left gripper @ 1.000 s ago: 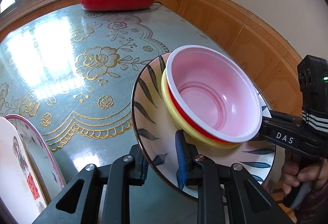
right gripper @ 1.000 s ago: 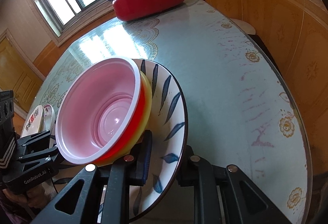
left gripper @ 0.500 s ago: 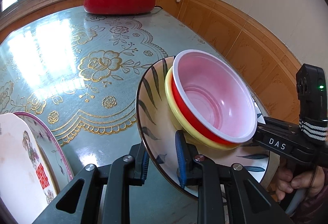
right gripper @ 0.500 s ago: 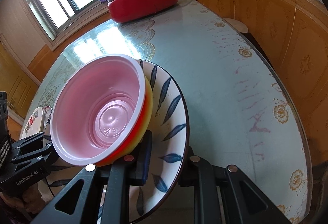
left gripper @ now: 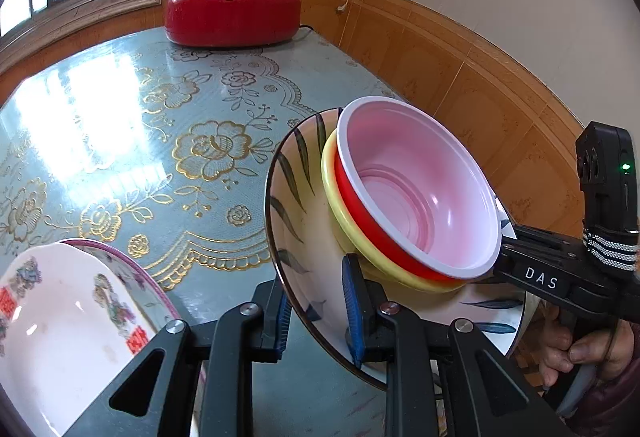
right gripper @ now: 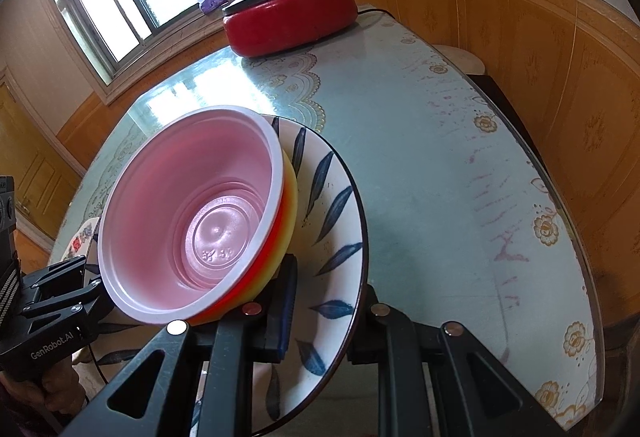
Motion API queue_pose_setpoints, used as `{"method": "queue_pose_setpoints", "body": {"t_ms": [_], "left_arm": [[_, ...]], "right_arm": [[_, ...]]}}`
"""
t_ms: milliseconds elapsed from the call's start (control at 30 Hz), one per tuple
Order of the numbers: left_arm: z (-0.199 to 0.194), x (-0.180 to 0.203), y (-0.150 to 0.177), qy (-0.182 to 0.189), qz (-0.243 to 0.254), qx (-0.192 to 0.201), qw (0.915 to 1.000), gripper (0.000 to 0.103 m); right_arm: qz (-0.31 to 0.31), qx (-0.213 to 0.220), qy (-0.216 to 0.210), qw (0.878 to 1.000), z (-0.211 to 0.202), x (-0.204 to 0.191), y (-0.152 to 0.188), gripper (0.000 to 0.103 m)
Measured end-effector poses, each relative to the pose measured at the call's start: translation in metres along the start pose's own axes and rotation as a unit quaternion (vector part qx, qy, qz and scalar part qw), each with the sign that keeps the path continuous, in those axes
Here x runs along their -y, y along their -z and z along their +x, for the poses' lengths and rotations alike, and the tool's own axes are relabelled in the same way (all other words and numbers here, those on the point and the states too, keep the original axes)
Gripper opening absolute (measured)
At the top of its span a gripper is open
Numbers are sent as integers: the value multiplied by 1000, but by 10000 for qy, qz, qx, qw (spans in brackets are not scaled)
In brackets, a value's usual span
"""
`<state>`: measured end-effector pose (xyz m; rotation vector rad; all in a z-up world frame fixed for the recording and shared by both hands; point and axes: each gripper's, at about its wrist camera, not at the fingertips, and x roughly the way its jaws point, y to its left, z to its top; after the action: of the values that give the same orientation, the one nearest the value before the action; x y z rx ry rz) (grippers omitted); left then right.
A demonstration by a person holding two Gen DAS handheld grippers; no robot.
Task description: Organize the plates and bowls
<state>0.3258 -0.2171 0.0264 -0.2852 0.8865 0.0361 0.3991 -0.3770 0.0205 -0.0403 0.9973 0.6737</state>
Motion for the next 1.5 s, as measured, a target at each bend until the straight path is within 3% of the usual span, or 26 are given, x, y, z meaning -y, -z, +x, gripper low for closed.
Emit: {"method": "queue_pose_setpoints", "body": {"t_ms": [533,1067,1333,1500], "left_arm": [[-48,-50,-6,247,220,-28,9994,23],[-92,-88,16,-312,-313,328,9985,21],[-118,-117,26,-337,-322,515,9976,21],[-129,-147,36,-289,-239,418,9984,21]], "right_arm": [[258,128,226,9993,-21,-70,4,17],[-265,-66,-370,9989,-5,-115,0,17],[-497,38,-384,9980,-11,-155,5,17],[-357,80,-344,9987,-5,-186,18,17]]}}
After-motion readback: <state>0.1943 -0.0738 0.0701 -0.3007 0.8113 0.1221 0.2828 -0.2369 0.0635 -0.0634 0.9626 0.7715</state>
